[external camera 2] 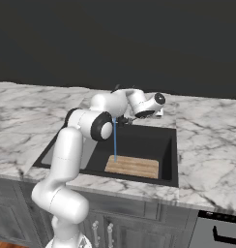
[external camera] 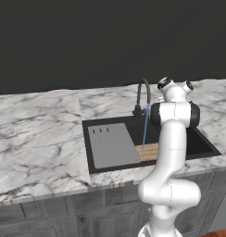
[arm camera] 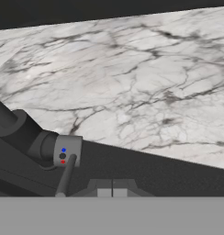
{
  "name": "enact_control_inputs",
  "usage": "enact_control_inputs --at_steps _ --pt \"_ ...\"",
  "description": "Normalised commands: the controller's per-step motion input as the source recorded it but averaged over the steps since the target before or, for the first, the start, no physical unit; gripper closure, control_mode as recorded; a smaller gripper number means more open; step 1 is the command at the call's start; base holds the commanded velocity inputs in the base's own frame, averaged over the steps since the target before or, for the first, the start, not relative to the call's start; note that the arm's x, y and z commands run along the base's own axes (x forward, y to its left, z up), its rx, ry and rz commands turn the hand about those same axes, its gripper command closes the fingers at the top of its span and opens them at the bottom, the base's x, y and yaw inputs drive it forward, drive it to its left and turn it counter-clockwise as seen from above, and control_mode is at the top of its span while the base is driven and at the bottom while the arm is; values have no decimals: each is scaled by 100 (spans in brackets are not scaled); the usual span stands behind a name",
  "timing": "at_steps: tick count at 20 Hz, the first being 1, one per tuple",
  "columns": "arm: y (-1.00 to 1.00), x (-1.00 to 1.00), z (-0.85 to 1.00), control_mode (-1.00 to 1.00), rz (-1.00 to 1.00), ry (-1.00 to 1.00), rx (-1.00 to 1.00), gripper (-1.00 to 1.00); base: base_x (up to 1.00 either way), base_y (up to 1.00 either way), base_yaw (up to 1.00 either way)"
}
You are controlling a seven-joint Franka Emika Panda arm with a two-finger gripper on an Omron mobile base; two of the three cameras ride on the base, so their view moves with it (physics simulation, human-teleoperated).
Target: Turn on the sink faucet with hot water and rinse the cutting board for ten seconds, then turn off the faucet. Push the cutting board to reach the water if necessary.
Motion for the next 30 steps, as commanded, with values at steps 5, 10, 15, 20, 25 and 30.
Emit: enact_control_inputs --at_steps 5,10,15,20,25,30 --pt "0 0 0 -100 0 0 0 100 0 0 0" --pt "0 0 0 -100 0 0 0 100 0 0 0" --pt "0 0 0 -100 0 0 0 100 0 0 0" --pt "0 0 0 -100 0 0 0 100 0 0 0" --pt "11 0 -1 -100 0 0 0 100 0 0 0" --pt "4 0 0 -100 0 0 0 100 0 0 0"
